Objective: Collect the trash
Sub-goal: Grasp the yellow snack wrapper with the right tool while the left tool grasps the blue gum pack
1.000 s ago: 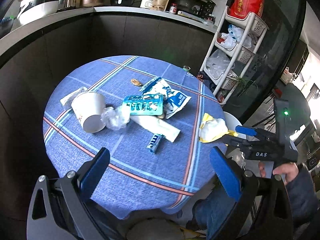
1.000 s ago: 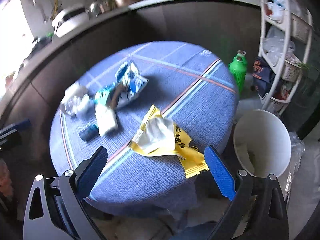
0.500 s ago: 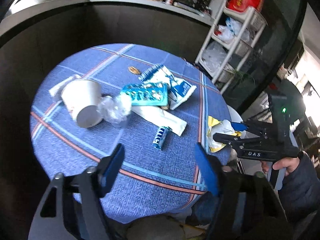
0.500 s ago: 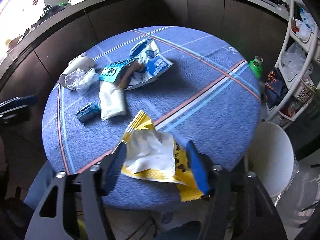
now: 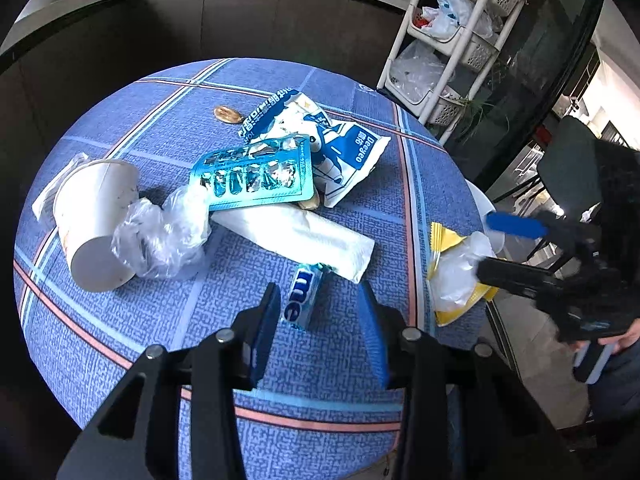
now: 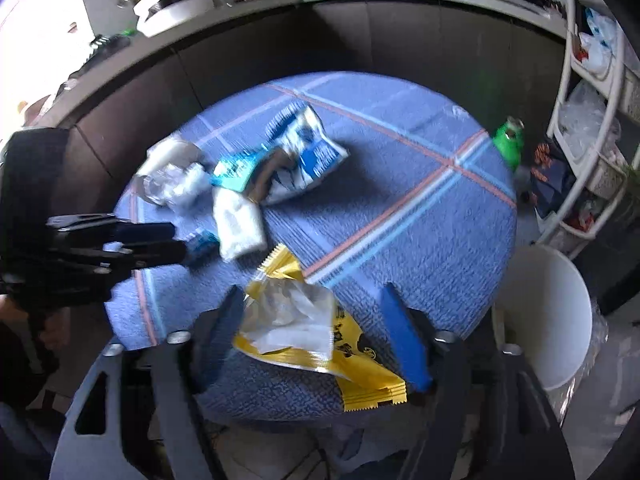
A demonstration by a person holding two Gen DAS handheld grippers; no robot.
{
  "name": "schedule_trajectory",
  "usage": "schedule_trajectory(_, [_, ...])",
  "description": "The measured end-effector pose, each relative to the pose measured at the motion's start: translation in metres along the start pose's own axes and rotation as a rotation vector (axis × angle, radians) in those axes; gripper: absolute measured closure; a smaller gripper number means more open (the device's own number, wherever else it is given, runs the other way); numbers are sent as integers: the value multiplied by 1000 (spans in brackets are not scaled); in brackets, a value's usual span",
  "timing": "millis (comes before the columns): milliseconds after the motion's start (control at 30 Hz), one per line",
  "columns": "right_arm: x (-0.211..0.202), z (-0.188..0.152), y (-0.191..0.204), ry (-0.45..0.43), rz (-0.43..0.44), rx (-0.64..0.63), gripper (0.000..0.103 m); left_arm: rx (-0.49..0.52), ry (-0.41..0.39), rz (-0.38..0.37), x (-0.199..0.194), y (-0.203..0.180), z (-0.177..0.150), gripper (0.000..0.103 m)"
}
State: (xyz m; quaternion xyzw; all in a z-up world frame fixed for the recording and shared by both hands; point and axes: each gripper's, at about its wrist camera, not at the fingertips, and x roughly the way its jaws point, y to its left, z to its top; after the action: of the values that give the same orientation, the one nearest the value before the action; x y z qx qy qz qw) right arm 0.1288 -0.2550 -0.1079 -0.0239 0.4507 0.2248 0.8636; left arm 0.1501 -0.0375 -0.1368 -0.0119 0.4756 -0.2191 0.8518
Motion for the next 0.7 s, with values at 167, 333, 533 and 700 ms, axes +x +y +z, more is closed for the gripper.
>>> schedule_trajectory(167, [2, -15, 6, 65, -10, -140, 24, 4, 16, -3, 7, 2, 1, 63])
schedule_trajectory(333, [16, -27, 0, 95, -13, -144, 29, -3, 28, -8, 13, 5, 3, 63])
schedule_trajectory(533, [29, -23, 1, 97, -12, -113, 72, -5, 60, -7, 23, 6, 4, 68])
schedule_trajectory(700, [31, -19, 1, 77, -23, -70, 79, -15, 70, -2, 26, 8, 3, 71])
